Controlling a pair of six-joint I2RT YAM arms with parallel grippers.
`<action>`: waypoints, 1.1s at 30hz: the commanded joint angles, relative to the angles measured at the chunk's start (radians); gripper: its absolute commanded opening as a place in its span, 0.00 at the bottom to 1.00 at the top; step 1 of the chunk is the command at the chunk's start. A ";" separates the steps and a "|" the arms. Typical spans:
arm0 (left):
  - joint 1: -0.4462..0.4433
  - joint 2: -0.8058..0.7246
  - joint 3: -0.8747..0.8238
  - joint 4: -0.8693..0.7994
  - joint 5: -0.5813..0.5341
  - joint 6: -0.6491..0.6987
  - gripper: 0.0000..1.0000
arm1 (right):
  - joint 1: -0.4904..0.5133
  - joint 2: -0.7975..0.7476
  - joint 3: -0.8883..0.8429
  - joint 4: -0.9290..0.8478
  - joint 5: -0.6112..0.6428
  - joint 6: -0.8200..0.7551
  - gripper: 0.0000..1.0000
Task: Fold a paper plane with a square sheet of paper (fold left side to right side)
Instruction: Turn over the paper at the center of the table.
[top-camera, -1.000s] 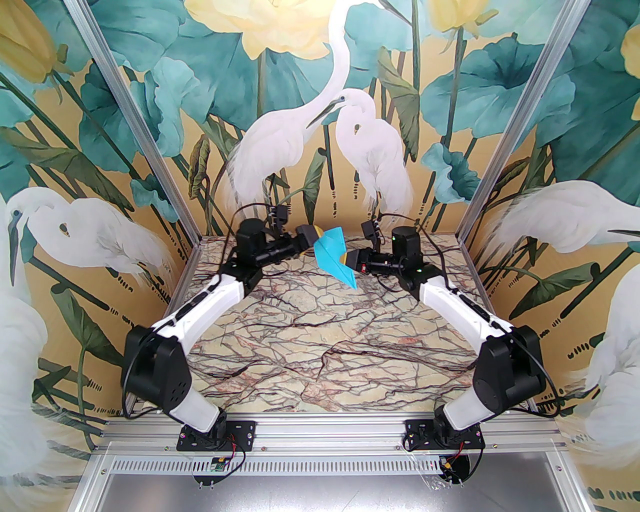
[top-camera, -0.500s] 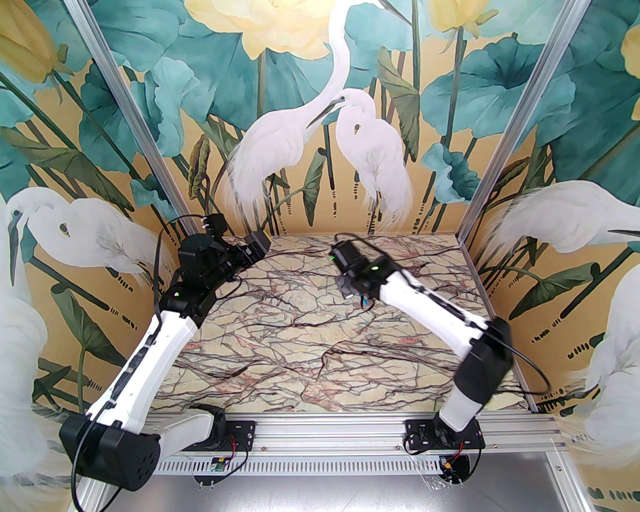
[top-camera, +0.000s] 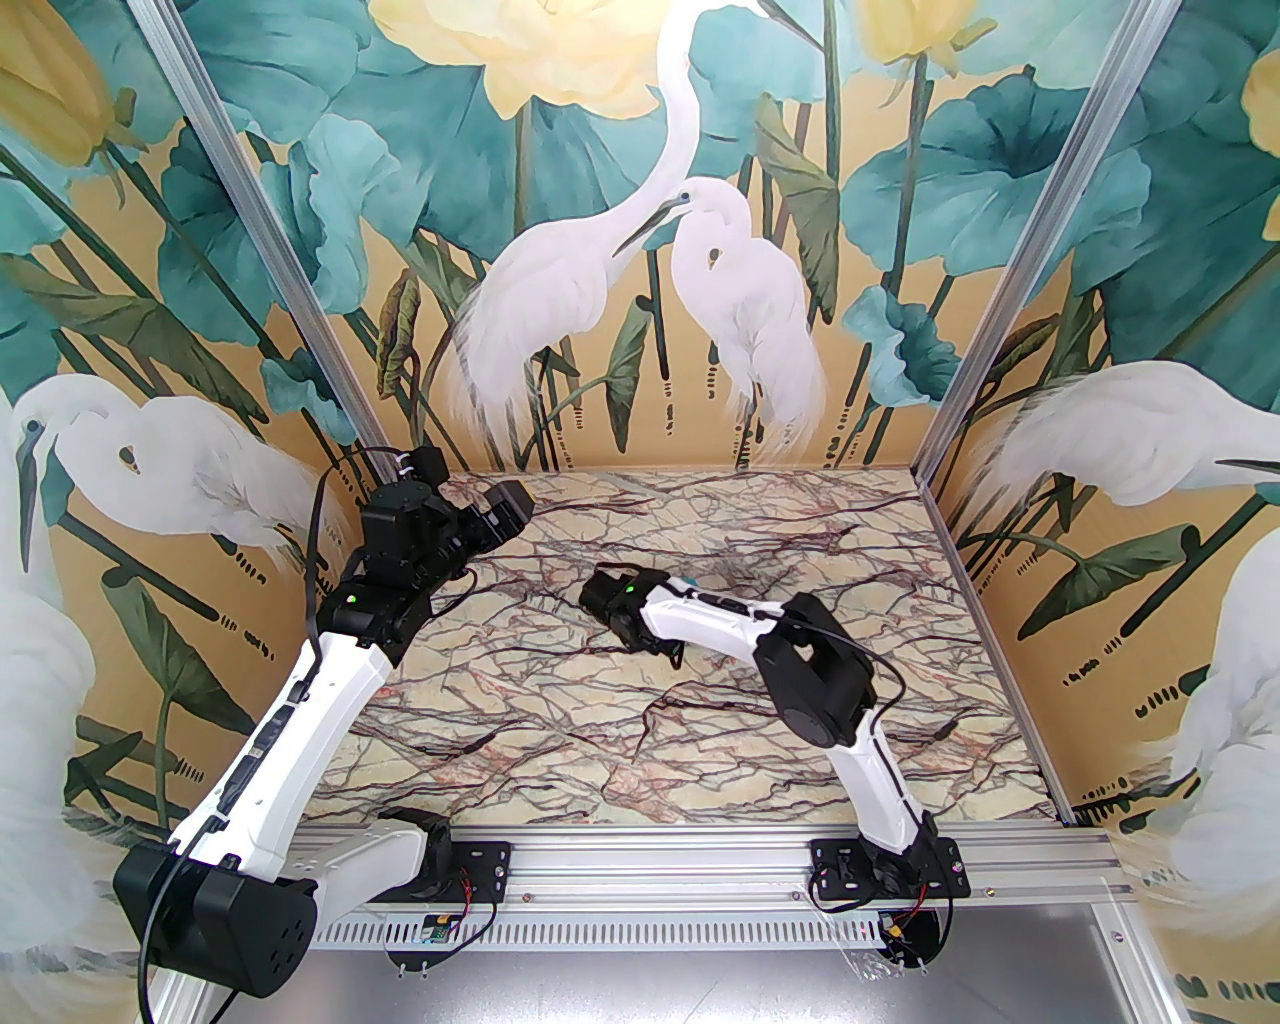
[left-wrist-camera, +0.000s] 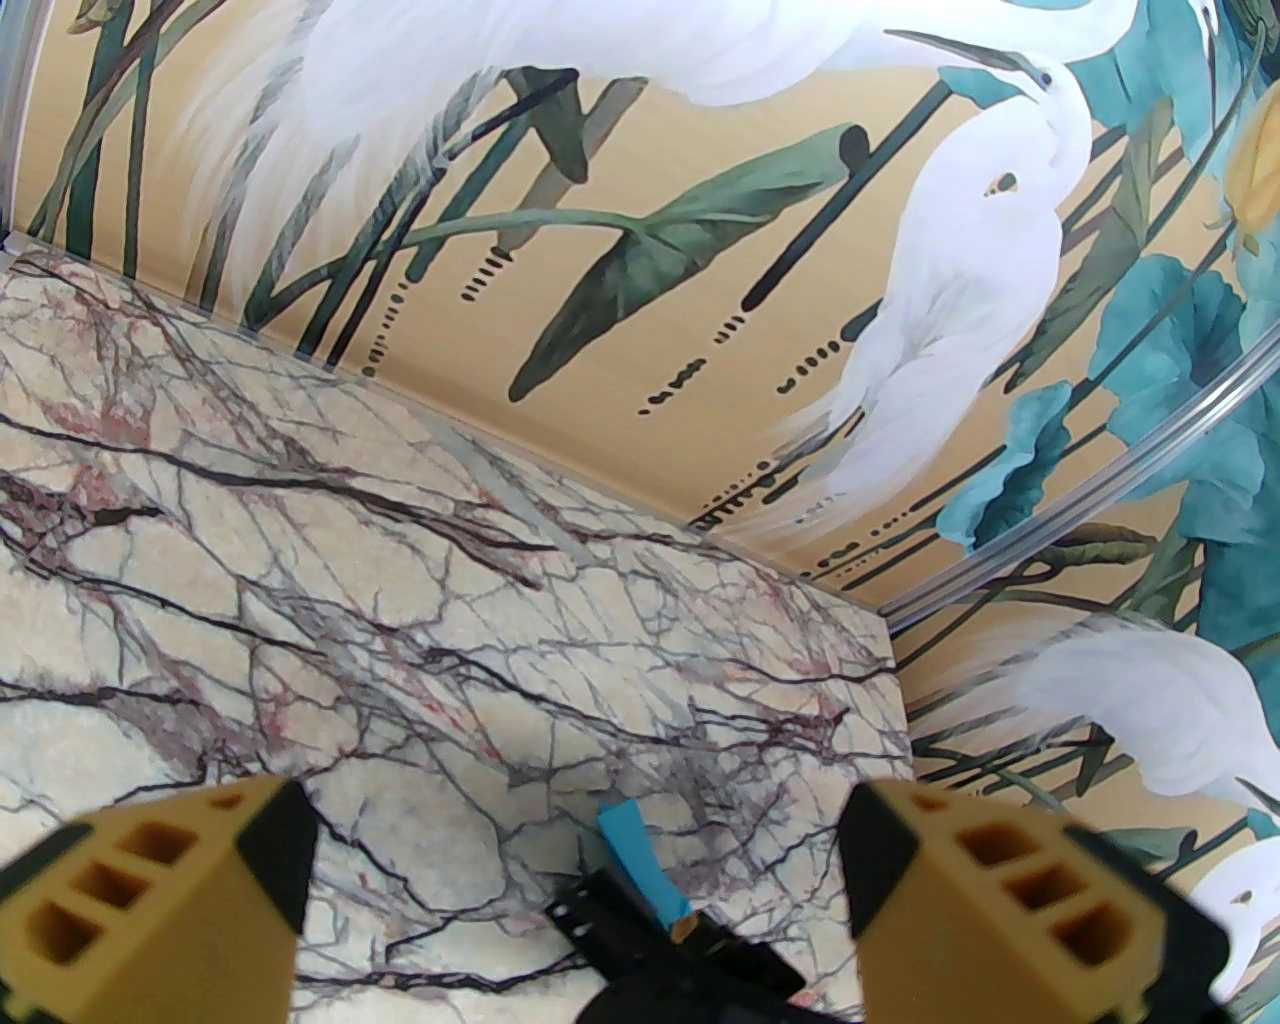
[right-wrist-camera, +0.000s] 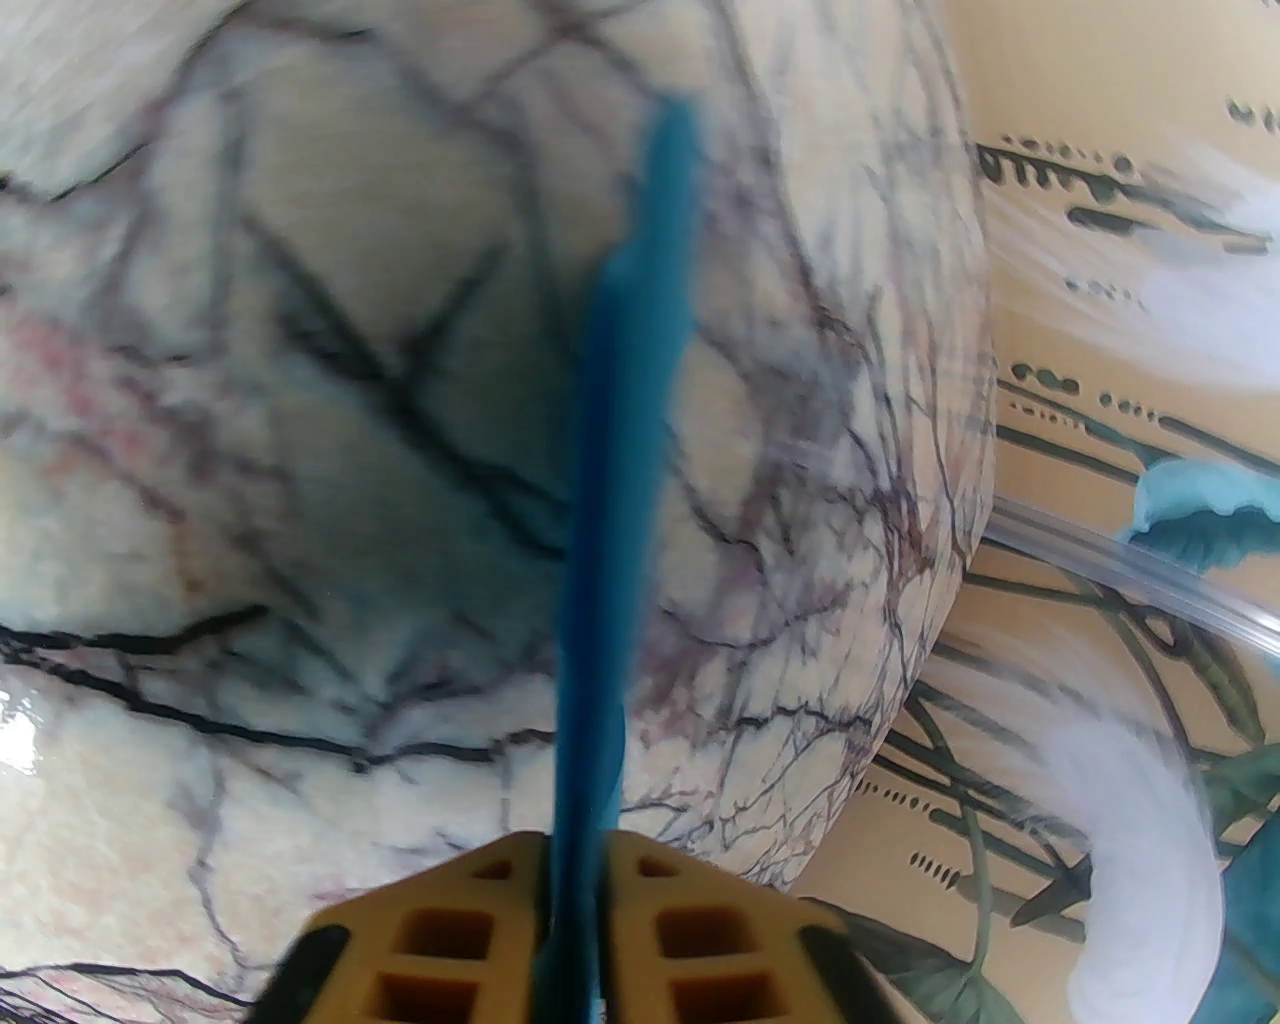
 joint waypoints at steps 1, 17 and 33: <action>0.000 -0.002 -0.012 -0.022 0.027 0.018 0.93 | 0.016 0.011 0.038 -0.051 -0.111 0.039 0.45; -0.005 0.171 -0.119 0.157 0.420 -0.124 0.93 | -0.180 -0.607 -0.302 0.202 -0.646 0.262 0.93; -0.301 0.773 0.060 0.375 0.487 -0.169 0.87 | -0.672 -0.897 -0.793 0.811 -1.146 0.476 0.99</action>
